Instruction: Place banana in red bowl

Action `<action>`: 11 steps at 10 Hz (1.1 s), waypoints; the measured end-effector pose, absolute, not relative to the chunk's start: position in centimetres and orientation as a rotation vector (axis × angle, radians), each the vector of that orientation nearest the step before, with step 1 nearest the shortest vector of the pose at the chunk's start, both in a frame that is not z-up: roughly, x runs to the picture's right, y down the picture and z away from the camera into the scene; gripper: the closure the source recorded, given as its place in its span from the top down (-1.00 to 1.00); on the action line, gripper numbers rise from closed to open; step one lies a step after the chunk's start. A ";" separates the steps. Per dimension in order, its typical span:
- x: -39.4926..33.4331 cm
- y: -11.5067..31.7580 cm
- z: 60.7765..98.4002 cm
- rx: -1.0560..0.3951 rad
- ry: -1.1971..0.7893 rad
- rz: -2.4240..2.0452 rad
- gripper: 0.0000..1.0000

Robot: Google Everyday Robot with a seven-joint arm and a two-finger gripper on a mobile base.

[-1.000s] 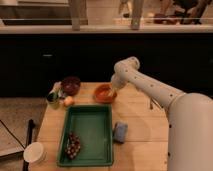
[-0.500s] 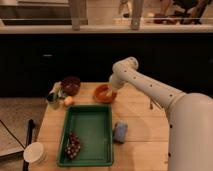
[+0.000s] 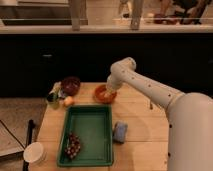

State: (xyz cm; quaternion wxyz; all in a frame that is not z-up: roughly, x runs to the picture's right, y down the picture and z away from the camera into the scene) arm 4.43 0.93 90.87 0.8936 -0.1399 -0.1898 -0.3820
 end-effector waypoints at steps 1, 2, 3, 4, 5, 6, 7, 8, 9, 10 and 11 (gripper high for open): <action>4.1 1.0 90.8 -0.288 -0.399 -0.798 -0.90; 3.7 1.2 90.6 -0.285 -0.405 -0.807 -0.90; 3.5 1.2 90.5 -0.282 -0.408 -0.812 -0.90; 3.3 1.3 90.4 -0.280 -0.411 -0.818 -0.90; 3.1 1.4 90.4 -0.279 -0.416 -0.822 -0.90; 2.8 1.4 90.3 -0.278 -0.422 -0.828 -0.90; 2.6 1.5 90.4 -0.278 -0.425 -0.833 -0.90; 2.3 1.5 90.5 -0.279 -0.430 -0.836 -0.90; 2.2 1.6 90.6 -0.280 -0.437 -0.839 -0.89; 2.1 1.7 90.7 -0.282 -0.440 -0.841 -0.83; 2.0 1.8 90.8 -0.283 -0.444 -0.844 -0.68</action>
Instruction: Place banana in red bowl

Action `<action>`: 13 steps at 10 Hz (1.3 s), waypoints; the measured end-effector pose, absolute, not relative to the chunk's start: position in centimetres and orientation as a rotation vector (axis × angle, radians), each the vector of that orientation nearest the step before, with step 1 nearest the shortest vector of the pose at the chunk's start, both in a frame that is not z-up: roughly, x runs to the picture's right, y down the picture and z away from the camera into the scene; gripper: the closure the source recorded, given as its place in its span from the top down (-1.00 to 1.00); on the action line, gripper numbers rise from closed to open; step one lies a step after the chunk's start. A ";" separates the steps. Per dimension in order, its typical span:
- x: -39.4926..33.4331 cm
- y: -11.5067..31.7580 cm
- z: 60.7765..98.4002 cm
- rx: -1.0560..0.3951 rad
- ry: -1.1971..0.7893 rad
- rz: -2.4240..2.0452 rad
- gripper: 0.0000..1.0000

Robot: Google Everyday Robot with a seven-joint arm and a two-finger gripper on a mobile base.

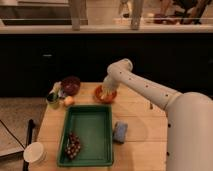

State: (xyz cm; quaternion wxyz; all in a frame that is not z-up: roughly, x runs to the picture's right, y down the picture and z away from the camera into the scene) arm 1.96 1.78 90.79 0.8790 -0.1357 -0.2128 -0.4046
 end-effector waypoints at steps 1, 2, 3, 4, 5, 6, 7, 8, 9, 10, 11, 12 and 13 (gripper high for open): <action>1.8 1.9 90.9 -0.284 -0.446 -0.847 -0.42; 1.6 1.9 90.9 -0.284 -0.446 -0.850 -0.26; 1.5 1.9 90.9 -0.283 -0.447 -0.853 -0.05; 1.5 1.9 90.9 -0.283 -0.446 -0.853 0.15; 1.5 2.0 91.0 -0.285 -0.444 -0.854 0.37; 1.5 2.0 91.1 -0.284 -0.442 -0.855 0.52; 1.6 1.9 91.1 -0.284 -0.441 -0.855 0.60; 1.5 2.0 91.2 -0.285 -0.441 -0.856 0.60; 1.4 2.0 91.2 -0.285 -0.441 -0.857 0.60; 1.4 2.0 91.2 -0.286 -0.440 -0.858 0.60; 1.5 2.0 91.2 -0.286 -0.439 -0.859 0.60; 1.5 2.0 91.2 -0.286 -0.439 -0.861 0.60; 1.5 2.0 91.2 -0.286 -0.438 -0.860 0.60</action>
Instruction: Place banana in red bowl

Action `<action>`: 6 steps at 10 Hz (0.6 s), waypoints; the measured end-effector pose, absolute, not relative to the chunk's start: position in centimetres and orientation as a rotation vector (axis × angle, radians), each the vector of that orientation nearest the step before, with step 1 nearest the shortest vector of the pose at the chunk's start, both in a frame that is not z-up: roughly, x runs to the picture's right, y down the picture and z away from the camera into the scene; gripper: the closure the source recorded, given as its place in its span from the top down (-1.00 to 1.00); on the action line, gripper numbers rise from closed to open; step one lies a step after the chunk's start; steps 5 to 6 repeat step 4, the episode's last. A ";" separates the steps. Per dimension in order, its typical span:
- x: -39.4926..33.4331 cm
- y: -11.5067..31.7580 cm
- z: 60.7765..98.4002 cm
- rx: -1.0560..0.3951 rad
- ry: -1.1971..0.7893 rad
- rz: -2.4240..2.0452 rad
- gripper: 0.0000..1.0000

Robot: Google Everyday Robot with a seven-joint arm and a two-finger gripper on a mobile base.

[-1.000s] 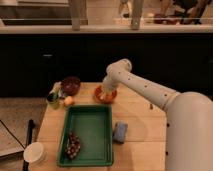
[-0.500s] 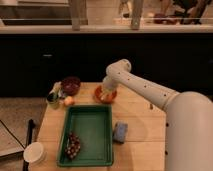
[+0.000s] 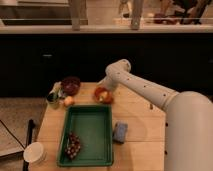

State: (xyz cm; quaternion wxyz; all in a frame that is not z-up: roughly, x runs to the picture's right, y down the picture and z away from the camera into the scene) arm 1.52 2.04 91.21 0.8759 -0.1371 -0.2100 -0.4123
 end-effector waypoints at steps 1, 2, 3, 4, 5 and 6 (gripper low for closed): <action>1.7 1.9 91.1 -0.281 -0.433 -0.855 0.60; 2.0 1.7 91.0 -0.271 -0.423 -0.845 0.60; 2.3 1.6 90.8 -0.262 -0.416 -0.837 0.60; 2.8 1.3 90.6 -0.254 -0.403 -0.827 0.60; 2.8 1.3 90.6 -0.254 -0.403 -0.827 0.60; 2.8 1.3 90.6 -0.254 -0.403 -0.827 0.60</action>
